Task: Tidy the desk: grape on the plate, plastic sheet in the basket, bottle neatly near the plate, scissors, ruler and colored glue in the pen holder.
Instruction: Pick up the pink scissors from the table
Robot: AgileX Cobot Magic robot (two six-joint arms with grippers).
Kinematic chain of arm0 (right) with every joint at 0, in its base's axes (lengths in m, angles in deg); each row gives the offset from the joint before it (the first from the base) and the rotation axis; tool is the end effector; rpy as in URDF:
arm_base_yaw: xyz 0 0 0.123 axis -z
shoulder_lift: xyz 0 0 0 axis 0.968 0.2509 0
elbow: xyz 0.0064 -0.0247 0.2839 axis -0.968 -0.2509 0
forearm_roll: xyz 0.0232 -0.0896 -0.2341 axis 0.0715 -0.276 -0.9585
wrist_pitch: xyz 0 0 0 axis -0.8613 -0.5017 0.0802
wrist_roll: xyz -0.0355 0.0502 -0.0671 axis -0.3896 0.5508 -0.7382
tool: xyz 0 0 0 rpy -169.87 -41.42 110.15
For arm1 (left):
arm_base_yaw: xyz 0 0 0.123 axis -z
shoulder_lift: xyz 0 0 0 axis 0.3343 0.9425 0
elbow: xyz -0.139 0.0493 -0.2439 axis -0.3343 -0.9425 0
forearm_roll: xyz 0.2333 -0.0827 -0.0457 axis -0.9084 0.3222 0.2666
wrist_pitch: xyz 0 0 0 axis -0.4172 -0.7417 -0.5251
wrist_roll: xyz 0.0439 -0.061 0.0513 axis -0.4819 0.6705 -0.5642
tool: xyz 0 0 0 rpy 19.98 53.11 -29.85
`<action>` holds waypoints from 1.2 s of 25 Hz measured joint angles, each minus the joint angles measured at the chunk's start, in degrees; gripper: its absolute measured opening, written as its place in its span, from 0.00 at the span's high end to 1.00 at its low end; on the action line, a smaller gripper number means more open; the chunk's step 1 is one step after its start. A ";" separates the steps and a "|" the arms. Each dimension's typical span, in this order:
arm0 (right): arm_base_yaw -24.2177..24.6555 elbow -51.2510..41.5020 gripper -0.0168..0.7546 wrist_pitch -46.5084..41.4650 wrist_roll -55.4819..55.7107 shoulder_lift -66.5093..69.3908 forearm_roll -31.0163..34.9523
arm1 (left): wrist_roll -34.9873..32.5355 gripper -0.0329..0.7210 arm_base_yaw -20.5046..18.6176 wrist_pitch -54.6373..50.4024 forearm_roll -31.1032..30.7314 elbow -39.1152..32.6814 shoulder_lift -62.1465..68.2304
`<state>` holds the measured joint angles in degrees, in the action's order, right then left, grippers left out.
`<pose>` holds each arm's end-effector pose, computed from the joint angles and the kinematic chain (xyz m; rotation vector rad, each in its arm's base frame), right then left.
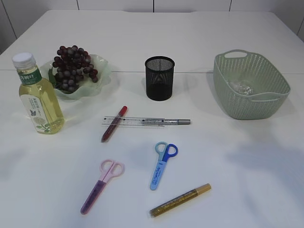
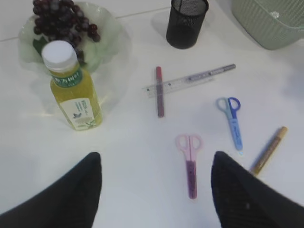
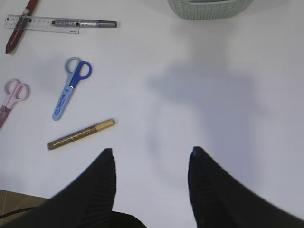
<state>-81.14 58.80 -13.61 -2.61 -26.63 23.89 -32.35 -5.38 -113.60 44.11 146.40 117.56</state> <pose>0.1798 0.0293 0.3839 -0.0776 2.6144 0.2247 0.1515 -0.0527 0.3882 0.3749 2.2442 -0.3014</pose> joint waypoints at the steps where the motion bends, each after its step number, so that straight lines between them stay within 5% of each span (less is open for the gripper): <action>1: 0.00 0.00 0.46 0.00 0.00 0.00 0.10 | 0.00 0.26 0.00 -1.48 0.57 0.99 0.88; 11: 0.00 0.00 0.46 0.00 0.68 0.25 3.43 | 3.87 0.26 2.66 -9.67 2.53 7.19 8.44; 24: 0.00 0.00 0.46 0.00 1.01 3.65 5.05 | 16.21 0.33 20.32 -17.30 -8.40 14.71 27.81; 30: 0.00 0.00 0.46 0.00 1.01 5.17 5.05 | 17.58 0.36 22.70 -17.19 -8.49 14.71 38.25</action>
<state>-81.14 58.80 -13.61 -1.60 -21.45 28.94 -14.77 17.32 -130.79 35.62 161.11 155.82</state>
